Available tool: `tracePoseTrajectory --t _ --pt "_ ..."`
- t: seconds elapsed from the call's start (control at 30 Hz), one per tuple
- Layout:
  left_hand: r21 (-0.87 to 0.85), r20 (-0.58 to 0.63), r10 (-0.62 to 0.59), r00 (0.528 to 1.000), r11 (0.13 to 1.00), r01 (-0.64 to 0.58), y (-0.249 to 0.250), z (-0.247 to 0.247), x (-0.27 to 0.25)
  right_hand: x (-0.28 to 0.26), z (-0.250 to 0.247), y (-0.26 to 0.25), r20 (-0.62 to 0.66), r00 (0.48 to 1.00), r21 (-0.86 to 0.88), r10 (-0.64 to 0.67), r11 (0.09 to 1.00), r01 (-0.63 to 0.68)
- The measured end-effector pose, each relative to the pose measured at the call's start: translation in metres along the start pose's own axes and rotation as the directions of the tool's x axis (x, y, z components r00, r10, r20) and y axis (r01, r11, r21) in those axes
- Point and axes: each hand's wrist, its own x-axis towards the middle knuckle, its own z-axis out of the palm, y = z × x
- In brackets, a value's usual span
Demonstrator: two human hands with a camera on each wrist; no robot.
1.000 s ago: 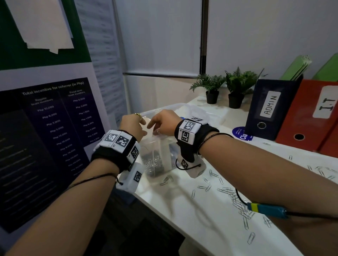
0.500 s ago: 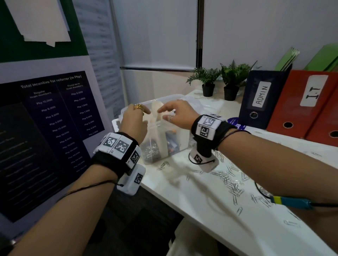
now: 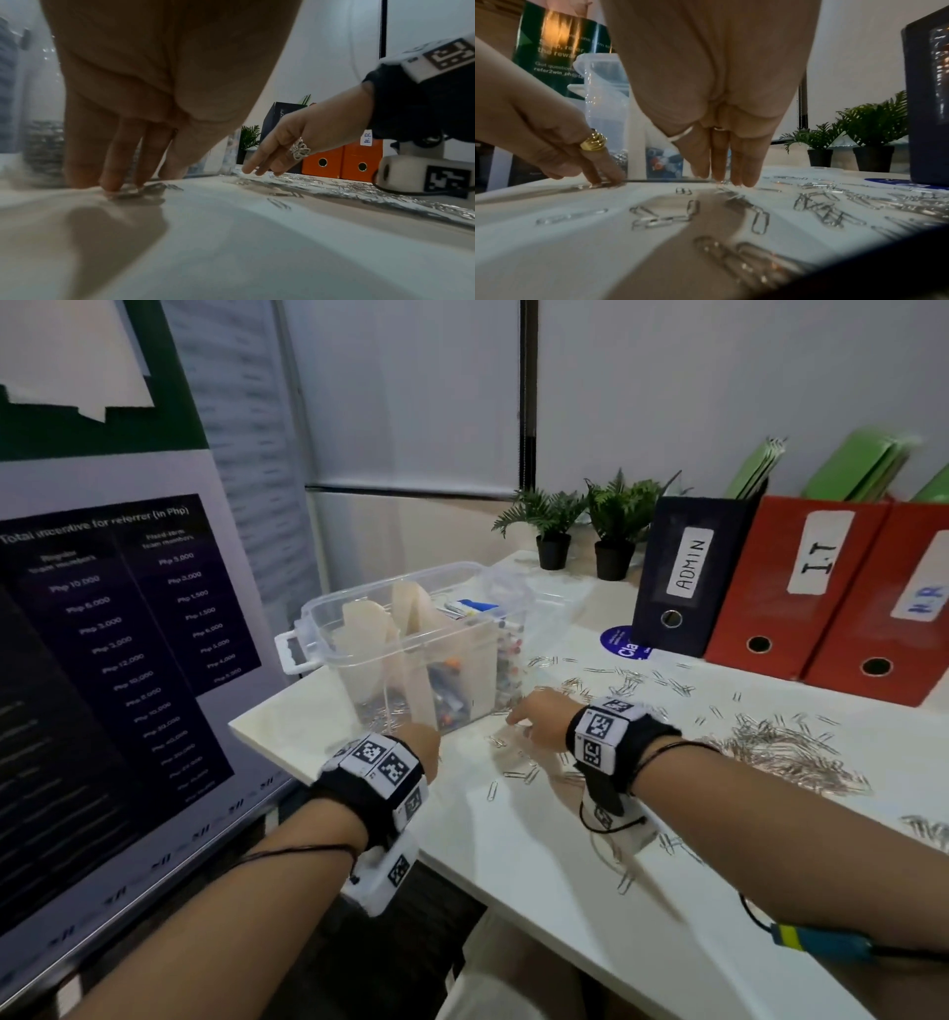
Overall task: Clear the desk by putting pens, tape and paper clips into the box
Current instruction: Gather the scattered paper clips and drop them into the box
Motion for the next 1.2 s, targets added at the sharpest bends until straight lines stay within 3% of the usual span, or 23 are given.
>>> tracePoseTrajectory --t 0.13,0.37,0.53,0.7,0.9,1.2 --pt "0.061 0.081 -0.027 0.996 0.998 0.022 0.011 0.015 0.001 0.004 0.012 -0.008 0.113 0.993 -0.089 -0.044 0.995 0.054" --pt "0.015 0.113 0.000 0.994 1.000 -0.002 0.046 0.022 -0.014 -0.001 0.024 0.011 0.067 0.991 -0.041 -0.113 0.992 0.116" --pt "-0.067 0.058 0.070 0.996 0.996 -0.066 0.064 0.011 -0.009 0.004 0.005 0.025 -0.023 1.000 -0.012 0.012 1.000 -0.012" --pt "-0.141 0.027 0.011 1.000 0.990 -0.007 0.052 -0.007 0.012 0.045 -0.005 0.027 0.019 0.991 -0.126 0.136 0.983 -0.132" --pt "-0.247 0.028 -0.001 1.000 0.969 0.008 0.033 -0.007 0.033 0.068 -0.005 0.023 0.058 0.987 -0.176 0.150 0.975 -0.138" --pt "-0.296 -0.017 0.030 0.999 0.954 -0.034 0.016 -0.007 0.052 0.079 0.003 0.033 0.038 0.991 -0.063 0.131 0.990 -0.129"
